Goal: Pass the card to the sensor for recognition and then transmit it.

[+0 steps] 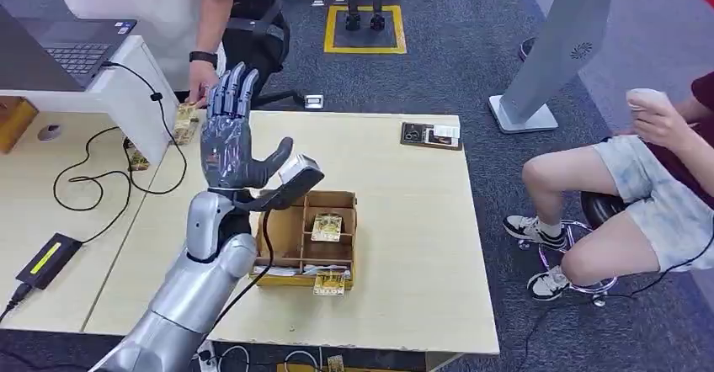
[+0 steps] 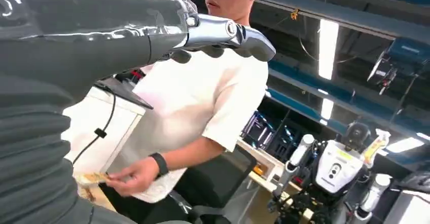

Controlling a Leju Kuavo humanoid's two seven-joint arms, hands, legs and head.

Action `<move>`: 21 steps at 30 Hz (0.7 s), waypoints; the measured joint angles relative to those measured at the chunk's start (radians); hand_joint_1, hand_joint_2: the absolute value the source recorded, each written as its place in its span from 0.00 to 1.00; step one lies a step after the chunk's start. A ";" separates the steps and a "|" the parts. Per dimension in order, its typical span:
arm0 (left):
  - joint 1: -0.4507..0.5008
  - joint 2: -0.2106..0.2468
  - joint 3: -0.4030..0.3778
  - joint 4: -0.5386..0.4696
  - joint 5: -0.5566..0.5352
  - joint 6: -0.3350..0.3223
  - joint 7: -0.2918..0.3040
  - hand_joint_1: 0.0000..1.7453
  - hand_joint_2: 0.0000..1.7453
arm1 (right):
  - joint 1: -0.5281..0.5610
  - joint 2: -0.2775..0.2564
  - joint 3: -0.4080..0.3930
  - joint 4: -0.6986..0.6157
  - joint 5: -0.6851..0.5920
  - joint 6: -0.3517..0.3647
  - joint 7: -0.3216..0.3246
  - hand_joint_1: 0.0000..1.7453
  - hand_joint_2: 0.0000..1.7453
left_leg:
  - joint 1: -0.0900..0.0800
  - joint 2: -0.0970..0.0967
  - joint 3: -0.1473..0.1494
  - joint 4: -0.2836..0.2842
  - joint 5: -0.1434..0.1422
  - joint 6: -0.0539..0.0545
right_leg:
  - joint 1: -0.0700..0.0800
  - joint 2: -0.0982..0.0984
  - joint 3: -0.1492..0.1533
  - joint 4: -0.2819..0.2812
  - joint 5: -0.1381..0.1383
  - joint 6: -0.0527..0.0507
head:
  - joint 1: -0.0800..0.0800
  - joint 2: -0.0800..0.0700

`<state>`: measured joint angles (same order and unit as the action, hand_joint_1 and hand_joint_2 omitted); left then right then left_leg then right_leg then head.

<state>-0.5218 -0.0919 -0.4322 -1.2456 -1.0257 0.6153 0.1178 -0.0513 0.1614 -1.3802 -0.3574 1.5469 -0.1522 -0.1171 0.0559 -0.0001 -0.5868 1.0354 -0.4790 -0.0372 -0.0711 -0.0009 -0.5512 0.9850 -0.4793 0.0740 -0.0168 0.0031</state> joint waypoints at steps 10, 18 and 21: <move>0.211 0.047 0.000 -0.186 0.159 0.031 -0.127 0.00 1.00 | 0.017 0.028 -0.012 -0.077 -0.032 0.047 0.003 0.00 1.00 | 0.000 0.000 0.000 0.000 -0.001 0.000 | 0.000 0.000 0.000 0.000 -0.001 0.000 | 0.000 0.000; 0.386 0.084 0.000 -0.355 0.324 0.064 -0.249 0.00 1.00 | 0.031 0.103 -0.045 -0.226 -0.034 0.123 0.010 0.00 1.00 | 0.000 0.000 0.000 -0.001 -0.001 0.000 | 0.000 0.000 -0.001 0.000 -0.002 0.000 | -0.001 0.000; 0.437 0.092 0.000 -0.405 0.358 0.076 -0.282 0.00 1.00 | 0.032 0.131 -0.057 -0.274 -0.033 0.137 0.011 0.00 1.00 | 0.000 0.000 0.000 -0.001 -0.001 0.000 | 0.000 0.000 -0.001 0.000 -0.002 0.000 | 0.000 0.000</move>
<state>-0.0851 0.0004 -0.4322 -1.6503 -0.6679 0.6909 -0.1645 -0.0192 0.2922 -1.4374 -0.6318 1.5141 -0.0149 -0.1060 0.0560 0.0001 -0.5872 1.0347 -0.4801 -0.0375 -0.0711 -0.0011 -0.5517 0.9849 -0.4809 0.0742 -0.0168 0.0031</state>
